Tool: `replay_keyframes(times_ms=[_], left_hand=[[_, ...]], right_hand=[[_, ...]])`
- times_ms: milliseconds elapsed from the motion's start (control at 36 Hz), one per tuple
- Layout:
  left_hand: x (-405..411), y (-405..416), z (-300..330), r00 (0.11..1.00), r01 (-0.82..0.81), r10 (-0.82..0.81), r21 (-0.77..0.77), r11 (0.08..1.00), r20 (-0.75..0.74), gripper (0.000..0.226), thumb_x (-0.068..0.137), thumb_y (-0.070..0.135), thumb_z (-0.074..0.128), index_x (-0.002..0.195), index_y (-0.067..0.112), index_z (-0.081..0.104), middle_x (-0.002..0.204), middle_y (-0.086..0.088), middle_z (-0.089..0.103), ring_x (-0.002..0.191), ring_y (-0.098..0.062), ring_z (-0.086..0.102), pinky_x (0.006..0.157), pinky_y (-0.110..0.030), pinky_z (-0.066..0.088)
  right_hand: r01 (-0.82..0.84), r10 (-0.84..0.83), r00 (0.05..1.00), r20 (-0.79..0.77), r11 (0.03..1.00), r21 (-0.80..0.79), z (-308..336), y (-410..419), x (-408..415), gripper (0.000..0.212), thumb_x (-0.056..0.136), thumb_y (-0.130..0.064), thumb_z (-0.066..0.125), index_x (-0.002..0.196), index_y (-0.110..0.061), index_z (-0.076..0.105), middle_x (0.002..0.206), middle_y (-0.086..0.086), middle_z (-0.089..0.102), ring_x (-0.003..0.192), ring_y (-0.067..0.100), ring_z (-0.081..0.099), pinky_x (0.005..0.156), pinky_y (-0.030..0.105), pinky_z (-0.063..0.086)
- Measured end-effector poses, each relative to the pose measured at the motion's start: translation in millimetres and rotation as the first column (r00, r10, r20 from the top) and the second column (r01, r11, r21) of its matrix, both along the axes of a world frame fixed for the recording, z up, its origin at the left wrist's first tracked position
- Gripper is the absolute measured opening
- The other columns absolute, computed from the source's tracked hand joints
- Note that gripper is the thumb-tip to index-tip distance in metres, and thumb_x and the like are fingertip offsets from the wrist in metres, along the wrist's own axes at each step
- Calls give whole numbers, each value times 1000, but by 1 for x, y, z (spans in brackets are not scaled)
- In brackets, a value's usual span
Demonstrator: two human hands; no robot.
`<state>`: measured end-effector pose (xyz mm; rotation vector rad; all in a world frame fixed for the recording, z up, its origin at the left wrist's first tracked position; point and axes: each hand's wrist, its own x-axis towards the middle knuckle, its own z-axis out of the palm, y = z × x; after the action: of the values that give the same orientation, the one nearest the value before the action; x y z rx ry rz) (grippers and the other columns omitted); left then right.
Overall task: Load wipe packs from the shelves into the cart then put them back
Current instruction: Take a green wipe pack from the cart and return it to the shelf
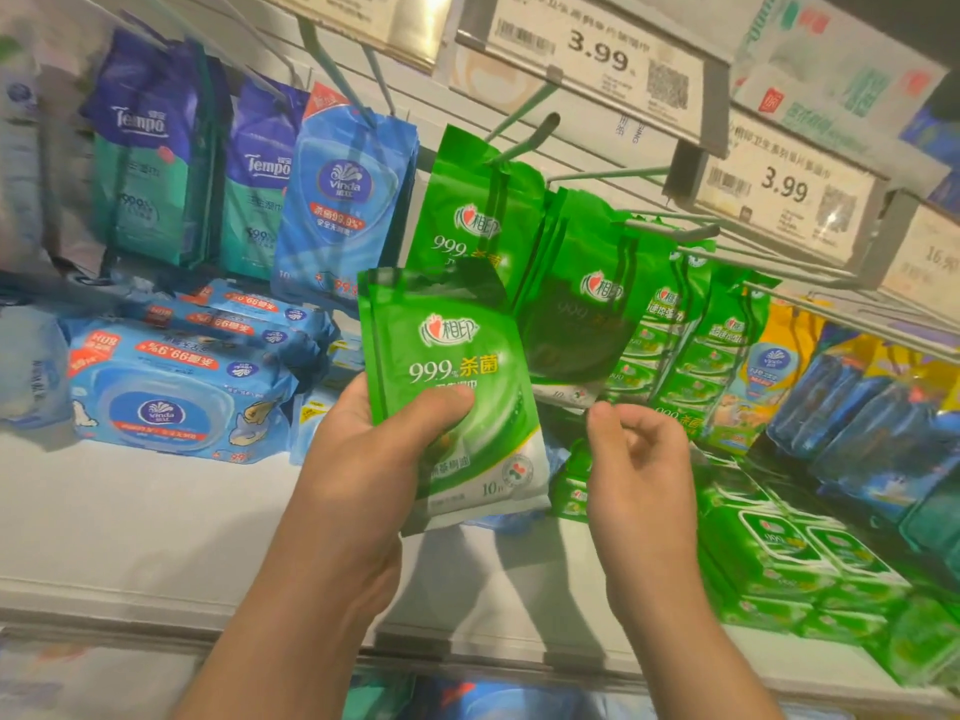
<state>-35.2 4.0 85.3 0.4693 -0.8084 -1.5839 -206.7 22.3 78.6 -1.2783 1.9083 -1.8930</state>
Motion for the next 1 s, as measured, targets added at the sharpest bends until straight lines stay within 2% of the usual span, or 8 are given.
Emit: replay_keyframes(times_ms=[111, 250, 361, 444, 556, 667, 861, 1000], left_hand=[[-3, 1, -2, 1000, 11, -10, -39, 999, 16, 48, 63, 15, 73, 111, 10, 72, 99, -13, 79, 80, -26, 77, 58, -33, 60], [-8, 4, -4, 999, 38, -35, -85, 996, 35, 45, 65, 10, 73, 110, 6, 70, 98, -19, 77, 78, -29, 75, 62, -34, 61], [-10, 6, -3, 995, 95, -91, -90, 991, 45, 52, 64, 6, 79, 115, 6, 69, 101, -20, 77, 86, -34, 76, 66, -36, 62], [-10, 8, 2, 993, 117, -116, -35, 993, 31, 44, 67, 19, 75, 110, 13, 73, 99, -11, 79, 81, -26, 77, 60, -34, 62], [-11, 8, 3, 994, 111, -111, 37, 993, -5, 15, 83, 24, 67, 97, 22, 73, 81, 9, 77, 58, -6, 70, 47, -24, 54], [-13, 7, 5, 995, 95, -95, 21, 995, 6, 28, 93, 15, 60, 118, 18, 71, 97, -2, 80, 71, -14, 76, 55, -33, 62], [-15, 5, 2, 994, 113, -112, -35, 993, 13, 45, 73, 20, 65, 117, 15, 71, 99, -6, 80, 76, -18, 76, 56, -33, 62], [-15, 5, -1, 992, 121, -120, -48, 991, 28, 45, 75, 20, 65, 119, 15, 71, 104, -8, 79, 84, -24, 77, 56, -33, 60]], right_hand=[[-343, 343, 939, -12, 939, 13, 10, 19, 11, 39, 74, -66, 63, 87, -30, 66, 68, -15, 60, 61, 3, 53, 65, 28, 42], [-556, 555, 831, 38, 825, 100, 23, 29, 20, 40, 69, -45, 80, 92, -14, 69, 77, 3, 74, 64, 13, 63, 58, 25, 51], [-517, 523, 852, -9, 844, 140, 22, 32, 18, 39, 73, -44, 79, 98, -15, 70, 91, 22, 73, 70, 34, 65, 68, 48, 55], [-497, 503, 864, -9, 857, 134, 19, 36, 12, 37, 76, -52, 71, 100, -24, 68, 95, 12, 76, 88, 45, 69, 81, 66, 54], [-374, 378, 921, -96, 926, 57, 20, 44, 6, 32, 77, -54, 63, 95, -28, 66, 87, 4, 75, 76, 26, 69, 75, 47, 54], [-296, 284, 952, -115, 950, -101, 24, 57, 8, 26, 72, -49, 62, 92, -32, 65, 83, -3, 73, 68, 16, 64, 63, 40, 53], [-235, 227, 972, -63, 924, -301, 32, 66, 10, 16, 70, -45, 64, 84, -37, 63, 75, 0, 66, 50, 23, 54, 43, 31, 47], [-238, 250, 968, 0, 920, -313, 34, 63, 9, 31, 76, -42, 68, 95, -21, 56, 78, 13, 62, 43, 23, 51, 36, 29, 44]])
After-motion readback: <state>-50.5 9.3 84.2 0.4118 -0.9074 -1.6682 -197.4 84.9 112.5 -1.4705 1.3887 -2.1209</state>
